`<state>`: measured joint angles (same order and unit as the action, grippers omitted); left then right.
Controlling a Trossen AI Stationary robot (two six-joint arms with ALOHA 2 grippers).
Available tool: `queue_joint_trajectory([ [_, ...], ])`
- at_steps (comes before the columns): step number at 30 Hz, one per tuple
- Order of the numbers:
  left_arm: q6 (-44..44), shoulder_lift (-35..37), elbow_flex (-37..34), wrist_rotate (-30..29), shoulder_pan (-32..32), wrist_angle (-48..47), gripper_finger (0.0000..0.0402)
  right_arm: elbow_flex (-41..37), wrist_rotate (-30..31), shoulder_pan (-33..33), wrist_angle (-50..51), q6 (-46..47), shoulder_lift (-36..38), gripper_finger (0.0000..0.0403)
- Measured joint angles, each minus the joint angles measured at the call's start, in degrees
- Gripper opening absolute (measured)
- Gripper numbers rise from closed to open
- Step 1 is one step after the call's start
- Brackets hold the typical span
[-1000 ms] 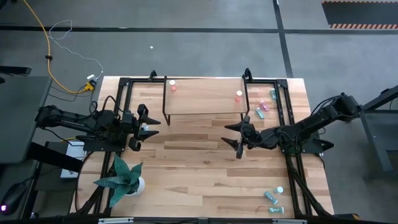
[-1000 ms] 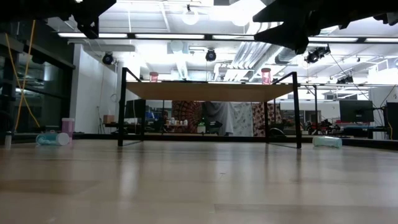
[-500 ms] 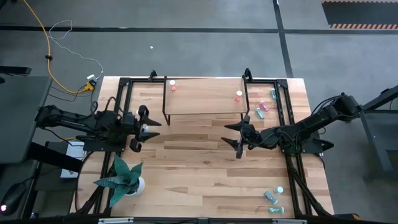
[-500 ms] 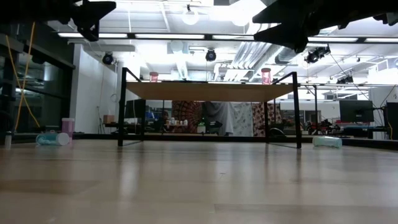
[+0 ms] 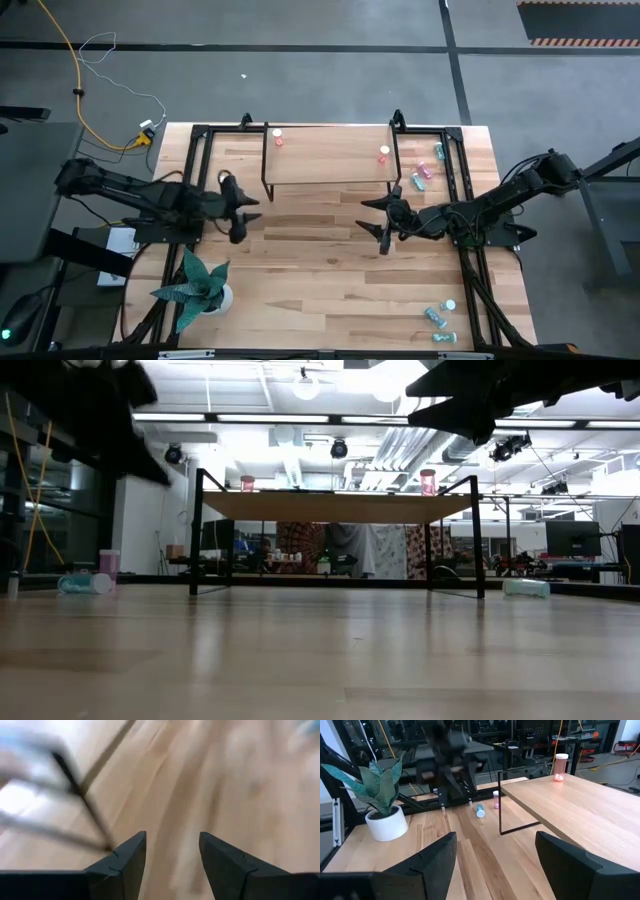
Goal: Pick and place medicine bottles onto shelf by color
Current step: Put the blue pill bottle on the shelf
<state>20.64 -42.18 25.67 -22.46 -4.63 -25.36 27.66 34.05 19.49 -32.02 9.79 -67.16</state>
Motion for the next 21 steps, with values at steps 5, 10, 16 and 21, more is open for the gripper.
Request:
queue_joint_trajectory([
  [5, 0.88, -6.63, 0.0, 7.18, 2.38, -8.51, 0.0172, 0.0, 0.01, 0.0, 0.01, -0.79, 0.0, 0.0262],
  [10, 1.55, -12.88, 1.1, 14.37, 4.29, -10.1, 0.0172, 0.02, 0.01, 0.0, 0.03, -0.81, 0.0, 0.0262],
  [16, 6.69, -20.69, 7.45, 15.65, 7.77, -18.02, 0.0172, 0.02, 0.01, 0.0, 0.01, -0.79, 0.0, 0.0262],
  [21, 9.04, -26.22, 13.59, 15.63, 12.3, -28.47, 0.0172, 0.02, 0.01, 0.0, 0.02, -0.82, 0.0, 0.0262],
])
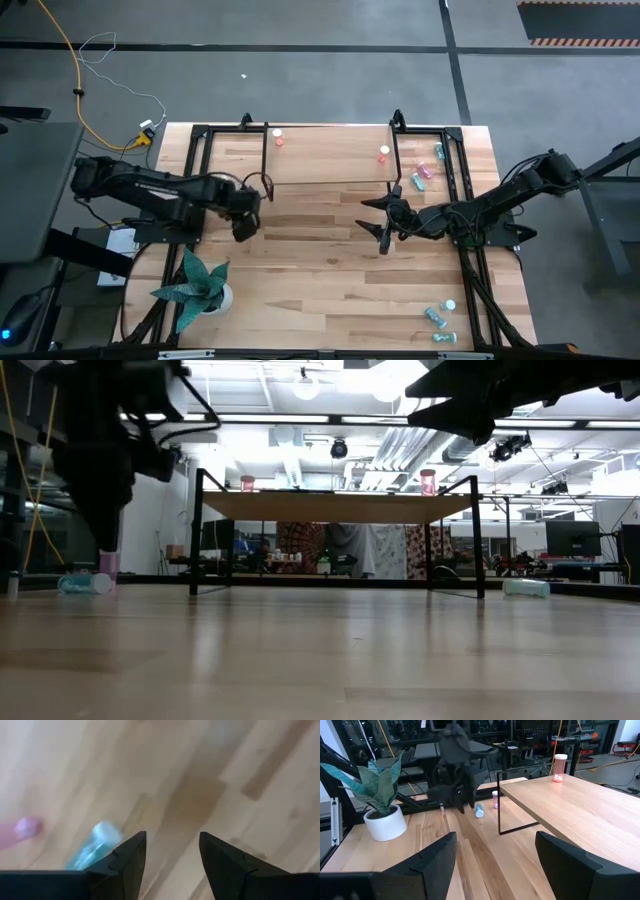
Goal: Pick and place medicine bottles onto shelf by color
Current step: Put the blue pill bottle on the shelf
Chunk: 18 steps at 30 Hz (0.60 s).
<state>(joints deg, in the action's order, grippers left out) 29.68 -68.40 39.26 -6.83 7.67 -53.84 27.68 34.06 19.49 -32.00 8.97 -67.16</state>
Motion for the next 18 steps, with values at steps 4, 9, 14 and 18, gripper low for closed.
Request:
queue_joint_trajectory([
  [4, -3.72, -3.43, 1.89, 0.15, 3.94, -6.31, 0.0173, 0.0, 0.0, 0.0, 0.0, 0.0, 0.0, 0.0262],
  [9, -16.9, -7.45, 1.9, 1.02, 8.07, -11.29, 0.0173, 0.0, 0.0, 0.0, 0.01, 0.0, 0.0, 0.0261],
  [14, -19.36, -10.94, 1.9, 0.52, 9.72, -11.66, 0.0173, 0.0, 0.0, 0.0, -0.01, 0.0, 0.0, 0.0262],
  [18, -18.97, -12.82, 1.88, -0.36, 9.52, -11.61, 0.0173, 0.0, 0.0, 0.0, -0.01, -0.01, 0.0, 0.0262],
])
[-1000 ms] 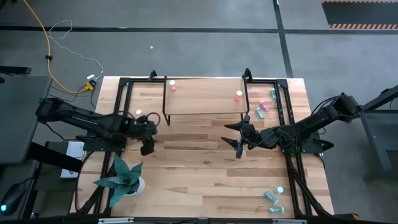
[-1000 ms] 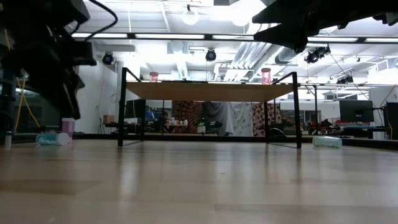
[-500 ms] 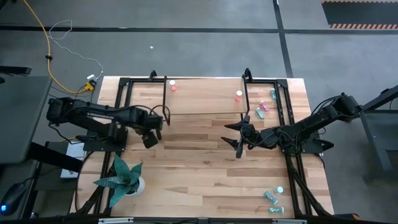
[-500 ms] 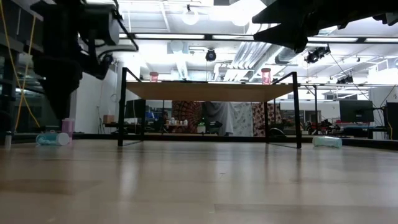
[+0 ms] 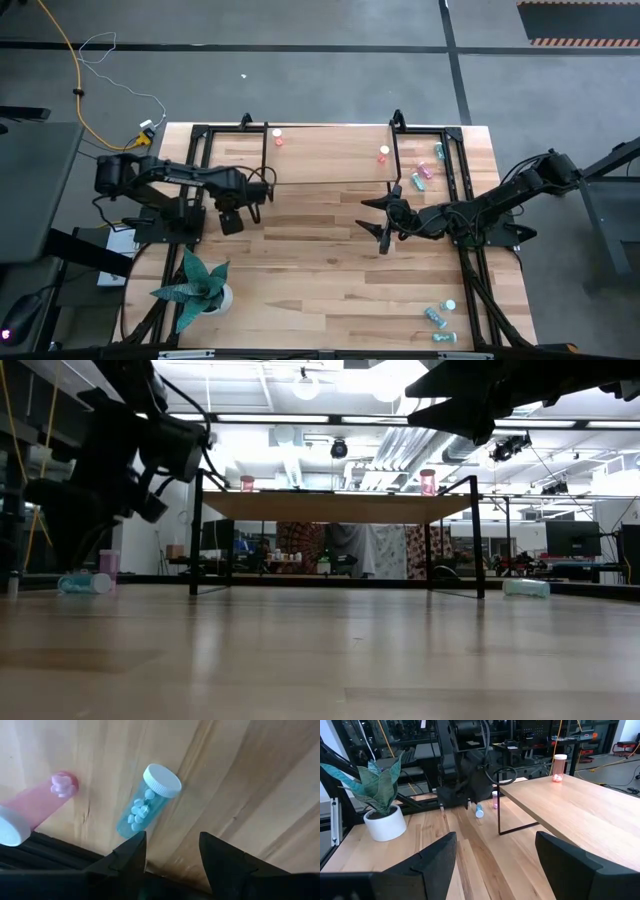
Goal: Pick and place medicine bottles onto shelf by color
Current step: Put the blue pill bottle on the shelf
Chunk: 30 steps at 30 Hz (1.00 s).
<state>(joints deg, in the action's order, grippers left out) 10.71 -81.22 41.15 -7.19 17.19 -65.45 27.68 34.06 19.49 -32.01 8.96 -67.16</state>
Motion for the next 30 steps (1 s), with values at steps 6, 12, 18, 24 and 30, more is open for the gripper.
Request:
queue_joint_trajectory([
  [6, 1.1, -1.85, 0.0, -1.83, 0.05, 0.0, 0.0173, 0.0, 0.0, 0.0, 0.0, 0.05, 0.0, 0.0262],
  [12, -1.33, -2.68, 0.0, 3.43, -0.45, 1.23, 0.0172, 0.0, 0.0, 0.0, -0.02, 0.11, 0.0, 0.0262],
  [18, -1.11, -2.7, 0.6, 3.15, -2.75, 2.16, 0.0172, 0.0, 0.0, -0.02, -0.02, 0.14, 0.0, 0.0262],
  [24, -1.8, -2.5, 1.71, 1.69, -4.75, 2.09, 0.0172, 0.0, 0.0, 0.0, -0.02, 0.14, 0.0, 0.0262],
  [30, 0.18, 0.41, 4.42, 0.03, -9.31, -0.56, 0.0172, 0.0, 0.0, -0.01, -0.02, 0.03, 0.0, 0.0262],
])
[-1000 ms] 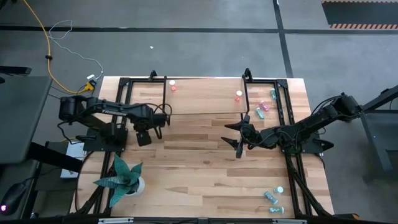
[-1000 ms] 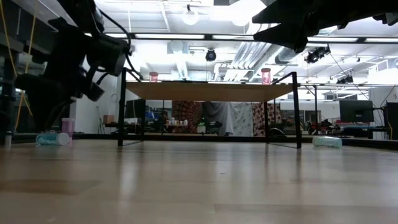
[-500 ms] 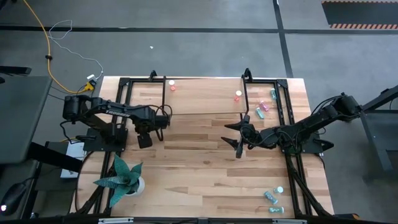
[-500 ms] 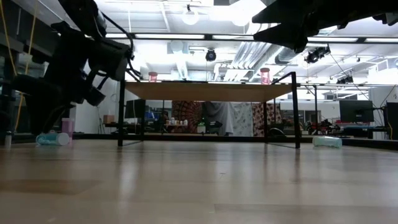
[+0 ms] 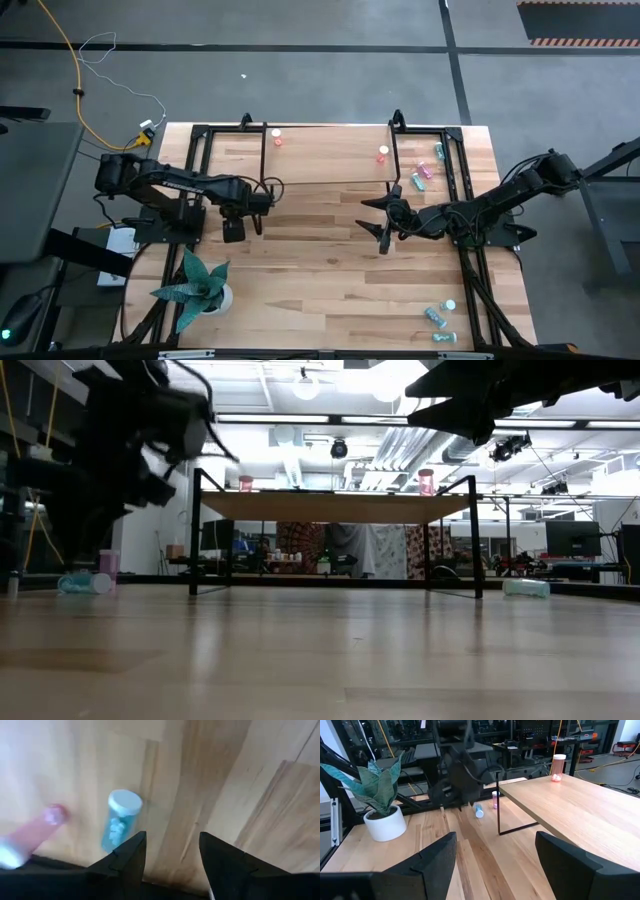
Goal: Pick and place medicine bottles onto shelf by color
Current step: Put the blue pill bottle on the shelf
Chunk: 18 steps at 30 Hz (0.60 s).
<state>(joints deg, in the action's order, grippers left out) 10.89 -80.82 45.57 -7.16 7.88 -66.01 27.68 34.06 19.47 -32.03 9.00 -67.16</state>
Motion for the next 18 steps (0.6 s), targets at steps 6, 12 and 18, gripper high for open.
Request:
queue_joint_trajectory([
  [6, 5.8, 6.83, -1.34, -7.43, -5.56, 9.37, 0.0172, 0.0, 0.0, 0.01, 0.02, 0.13, 0.0, 0.0262],
  [12, 20.02, 11.83, -7.13, -12.77, -11.39, 12.76, 0.0172, 0.0, 0.0, 0.01, 0.08, 0.04, 0.0, 0.0262],
  [18, 42.08, 14.15, -12.82, -21.65, -16.55, 11.79, 0.0172, 0.0, 0.0, 0.01, 0.07, 0.0, -0.02, 0.0262],
])
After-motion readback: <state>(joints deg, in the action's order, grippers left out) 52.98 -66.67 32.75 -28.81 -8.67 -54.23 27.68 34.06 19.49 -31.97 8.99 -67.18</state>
